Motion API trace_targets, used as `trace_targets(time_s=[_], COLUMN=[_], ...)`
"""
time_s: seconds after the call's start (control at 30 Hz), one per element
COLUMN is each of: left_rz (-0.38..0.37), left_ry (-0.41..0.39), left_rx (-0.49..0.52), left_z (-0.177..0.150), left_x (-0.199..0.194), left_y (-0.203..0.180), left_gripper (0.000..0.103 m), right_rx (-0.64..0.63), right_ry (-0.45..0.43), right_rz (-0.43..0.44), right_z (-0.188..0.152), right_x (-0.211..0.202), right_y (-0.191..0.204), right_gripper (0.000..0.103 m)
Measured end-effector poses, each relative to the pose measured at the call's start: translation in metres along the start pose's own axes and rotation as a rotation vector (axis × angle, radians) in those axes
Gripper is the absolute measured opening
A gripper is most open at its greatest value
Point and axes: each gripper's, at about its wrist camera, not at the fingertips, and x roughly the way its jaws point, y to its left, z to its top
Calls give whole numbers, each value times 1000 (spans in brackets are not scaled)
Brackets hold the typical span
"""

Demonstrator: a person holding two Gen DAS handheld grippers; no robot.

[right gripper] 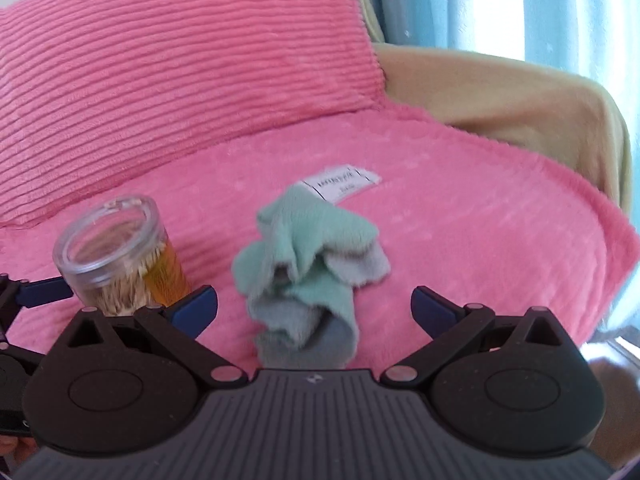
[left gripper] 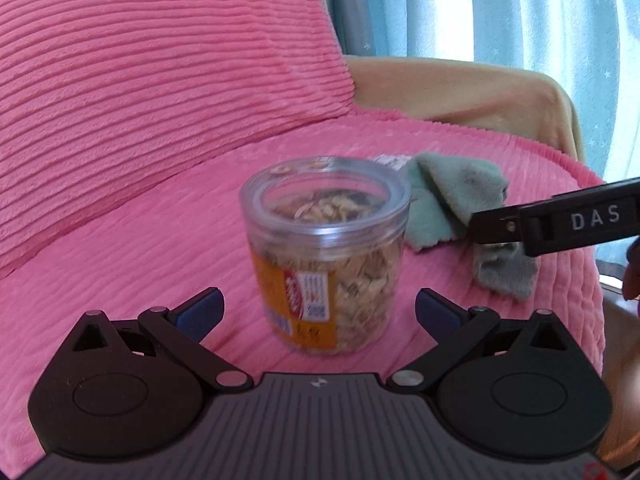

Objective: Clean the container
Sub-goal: 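Close the right gripper on the green cloth and lift it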

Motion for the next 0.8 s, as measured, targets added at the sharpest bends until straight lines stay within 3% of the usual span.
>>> trace_targets(time_s=[0.3, 0.43, 0.57, 0.8], left_rz=[0, 15, 7, 20], left_ry=[-10, -16, -29, -44], left_rx=[7, 23, 16, 35], left_z=[4, 4, 6, 7], left_x=[13, 15, 15, 12], left_y=[-2, -4, -3, -5], left_gripper=[102, 102, 101, 100], right_rx=[-95, -110, -125, -148], right_ry=[7, 18, 23, 22], right_rz=[-13, 0, 14, 24], right_z=[11, 12, 10, 10], right_x=[29, 34, 33, 28], right_y=[4, 3, 4, 8], right_gripper=[83, 67, 40, 17])
